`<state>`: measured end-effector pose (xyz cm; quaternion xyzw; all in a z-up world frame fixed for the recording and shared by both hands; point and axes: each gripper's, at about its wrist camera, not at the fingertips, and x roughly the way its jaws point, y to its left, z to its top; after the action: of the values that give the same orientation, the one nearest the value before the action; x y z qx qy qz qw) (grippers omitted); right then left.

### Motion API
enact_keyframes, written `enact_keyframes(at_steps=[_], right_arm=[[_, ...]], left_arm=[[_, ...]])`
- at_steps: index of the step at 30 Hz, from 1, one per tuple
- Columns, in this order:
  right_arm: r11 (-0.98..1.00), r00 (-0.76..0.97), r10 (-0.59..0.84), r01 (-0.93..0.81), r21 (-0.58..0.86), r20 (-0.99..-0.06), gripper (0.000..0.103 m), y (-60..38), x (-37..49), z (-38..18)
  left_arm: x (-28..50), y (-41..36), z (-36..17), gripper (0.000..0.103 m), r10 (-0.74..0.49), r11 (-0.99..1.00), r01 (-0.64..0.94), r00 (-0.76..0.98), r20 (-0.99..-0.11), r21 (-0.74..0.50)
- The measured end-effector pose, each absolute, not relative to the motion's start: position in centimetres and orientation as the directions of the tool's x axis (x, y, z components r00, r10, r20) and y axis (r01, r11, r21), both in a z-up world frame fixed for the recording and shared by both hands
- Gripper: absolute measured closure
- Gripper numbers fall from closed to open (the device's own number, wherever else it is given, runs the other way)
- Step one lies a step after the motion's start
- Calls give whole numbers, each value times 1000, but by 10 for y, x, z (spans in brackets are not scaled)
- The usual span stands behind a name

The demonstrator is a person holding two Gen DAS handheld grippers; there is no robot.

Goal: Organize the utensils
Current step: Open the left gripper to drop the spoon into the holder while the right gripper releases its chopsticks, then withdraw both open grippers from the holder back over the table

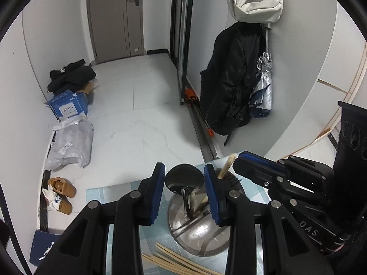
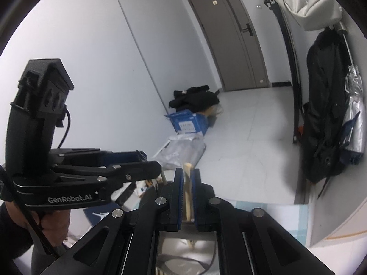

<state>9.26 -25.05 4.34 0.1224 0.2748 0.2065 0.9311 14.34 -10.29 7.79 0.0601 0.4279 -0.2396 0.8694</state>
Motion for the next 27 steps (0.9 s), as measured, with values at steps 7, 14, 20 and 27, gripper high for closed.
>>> enact_keyframes(at_steps=[7, 14, 20, 27], right_arm=[[888, 783, 435, -291, 356, -444, 85, -263, 85, 49], [893, 820, 400, -248, 375, -410, 72, -279, 70, 58], [897, 846, 372, -222, 383, -382, 56, -283, 50, 66], [918, 861, 343, -222, 329, -376, 48, -268, 24, 67]], left_arm=[[142, -91, 85, 54, -355, 905, 407, 555, -752, -126], [130, -75, 88, 39, -280, 948, 297, 624, -730, -110], [109, -67, 94, 28, -232, 969, 221, 687, -689, -107], [78, -53, 104, 16, -195, 981, 156, 757, -624, -117]])
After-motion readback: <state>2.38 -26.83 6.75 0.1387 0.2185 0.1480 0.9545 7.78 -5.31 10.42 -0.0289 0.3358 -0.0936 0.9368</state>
